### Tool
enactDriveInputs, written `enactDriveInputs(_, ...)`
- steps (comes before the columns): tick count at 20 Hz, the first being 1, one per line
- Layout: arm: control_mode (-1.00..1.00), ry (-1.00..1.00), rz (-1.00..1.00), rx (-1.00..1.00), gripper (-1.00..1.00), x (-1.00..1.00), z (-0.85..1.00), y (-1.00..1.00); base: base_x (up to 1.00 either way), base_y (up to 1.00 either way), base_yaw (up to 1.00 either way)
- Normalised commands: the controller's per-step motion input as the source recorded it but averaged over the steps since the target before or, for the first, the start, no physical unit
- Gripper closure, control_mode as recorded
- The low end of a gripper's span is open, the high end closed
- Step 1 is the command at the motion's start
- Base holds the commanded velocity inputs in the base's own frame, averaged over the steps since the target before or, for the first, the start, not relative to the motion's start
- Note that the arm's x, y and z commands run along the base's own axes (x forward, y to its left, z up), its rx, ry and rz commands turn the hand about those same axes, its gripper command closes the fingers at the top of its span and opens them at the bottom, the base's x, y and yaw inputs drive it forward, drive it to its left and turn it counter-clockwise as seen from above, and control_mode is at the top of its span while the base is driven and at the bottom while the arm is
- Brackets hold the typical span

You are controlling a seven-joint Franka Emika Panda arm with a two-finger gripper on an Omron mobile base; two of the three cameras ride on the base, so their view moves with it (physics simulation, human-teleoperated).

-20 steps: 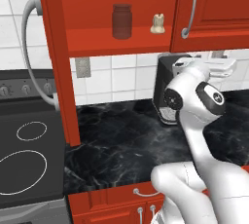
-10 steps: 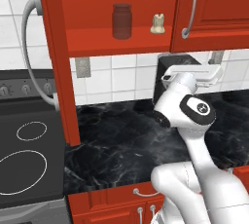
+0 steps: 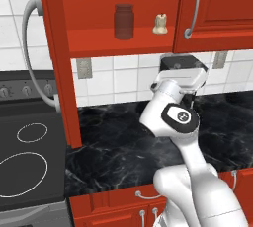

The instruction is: Pick the candle and jar from the dining table and place them in the open cabinet. Close the cabinet after placing the objects.

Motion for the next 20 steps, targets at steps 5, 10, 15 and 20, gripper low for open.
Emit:
enactDriveInputs(5, -1.0, 0.05, -0.11, -0.12, -1.0, 0.0, 0.0, 0.65, 0.0, 0.0, 0.0)
enactDriveInputs(10, -1.0, 0.08, -0.09, -0.06, -1.0, 0.0, 0.0, 0.5, 0.0, 0.0, 0.0)
enactDriveInputs(15, -1.0, 0.08, -0.06, -0.02, -1.0, 0.0, 0.0, 0.46, 0.0, 0.0, 0.0)
enactDriveInputs(20, -1.0, 0.07, -0.06, -0.05, -1.0, 0.0, 0.0, 0.44, 0.0, 0.0, 0.0)
